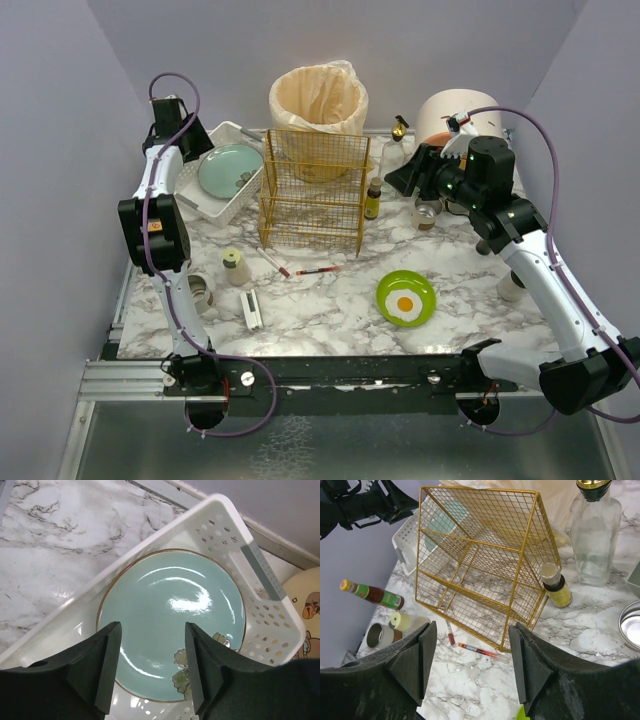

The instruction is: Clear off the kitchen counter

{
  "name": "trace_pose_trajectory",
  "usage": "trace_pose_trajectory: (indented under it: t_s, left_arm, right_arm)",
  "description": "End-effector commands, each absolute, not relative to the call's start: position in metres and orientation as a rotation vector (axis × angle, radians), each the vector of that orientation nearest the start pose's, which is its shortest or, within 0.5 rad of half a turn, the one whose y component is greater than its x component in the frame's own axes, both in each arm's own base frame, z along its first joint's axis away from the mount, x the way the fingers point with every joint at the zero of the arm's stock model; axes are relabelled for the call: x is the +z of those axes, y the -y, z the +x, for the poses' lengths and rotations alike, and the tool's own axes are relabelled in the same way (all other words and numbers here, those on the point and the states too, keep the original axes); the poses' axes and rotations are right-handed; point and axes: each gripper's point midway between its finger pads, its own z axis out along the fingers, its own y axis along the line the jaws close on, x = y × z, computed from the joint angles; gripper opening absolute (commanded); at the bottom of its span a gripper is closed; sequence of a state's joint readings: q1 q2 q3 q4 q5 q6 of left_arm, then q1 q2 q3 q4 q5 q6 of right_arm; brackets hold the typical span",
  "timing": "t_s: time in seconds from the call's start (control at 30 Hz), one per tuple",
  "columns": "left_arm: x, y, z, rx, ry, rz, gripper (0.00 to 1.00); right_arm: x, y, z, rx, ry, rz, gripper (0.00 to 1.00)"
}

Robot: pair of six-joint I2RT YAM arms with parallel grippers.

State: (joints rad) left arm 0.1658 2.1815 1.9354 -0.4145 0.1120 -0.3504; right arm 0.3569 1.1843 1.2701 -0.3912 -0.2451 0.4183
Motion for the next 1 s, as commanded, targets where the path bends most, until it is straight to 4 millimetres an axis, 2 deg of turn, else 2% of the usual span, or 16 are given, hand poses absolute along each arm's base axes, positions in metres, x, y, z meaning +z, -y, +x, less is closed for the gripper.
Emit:
trace_pose_trajectory:
  t_s: [0.0,0.23,0.37,0.5,0.63,0.67,0.73,0.97]
  left_arm:
    - [0.149,-0.058,0.605,-0.266,-2.149,-0.485,0.61]
    - [0.141,-0.057,0.602,-0.269,-2.171,-0.486,0.62]
    - [0.156,-0.056,0.602,-0.277,-2.154,-0.478,0.63]
    - [0.197,-0.049,0.601,-0.323,-2.093,-0.458,0.64]
    - [0.249,-0.038,0.59,-0.351,-2.016,-0.425,0.68]
    - [0.266,-0.033,0.584,-0.359,-1.991,-0.416,0.7]
    - [0.288,-0.026,0.571,-0.38,-1.96,-0.429,0.73]
    - [0.328,0.006,0.511,-0.416,-1.913,-0.412,0.81]
  right_arm:
    - [0.327,-0.189,0.331,0.764,-1.95,-0.122,0.66]
    - [0.327,-0.187,0.331,0.756,-1.95,-0.115,0.66]
    - [0.326,-0.187,0.331,0.751,-1.953,-0.118,0.66]
    - [0.327,-0.182,0.334,0.705,-1.954,-0.133,0.66]
    - [0.322,-0.173,0.336,0.626,-1.967,-0.154,0.67]
    - [0.319,-0.169,0.337,0.595,-1.976,-0.147,0.67]
    - [0.313,-0.162,0.337,0.553,-1.99,-0.139,0.67]
    - [0.281,-0.14,0.335,0.428,-2.071,-0.042,0.67]
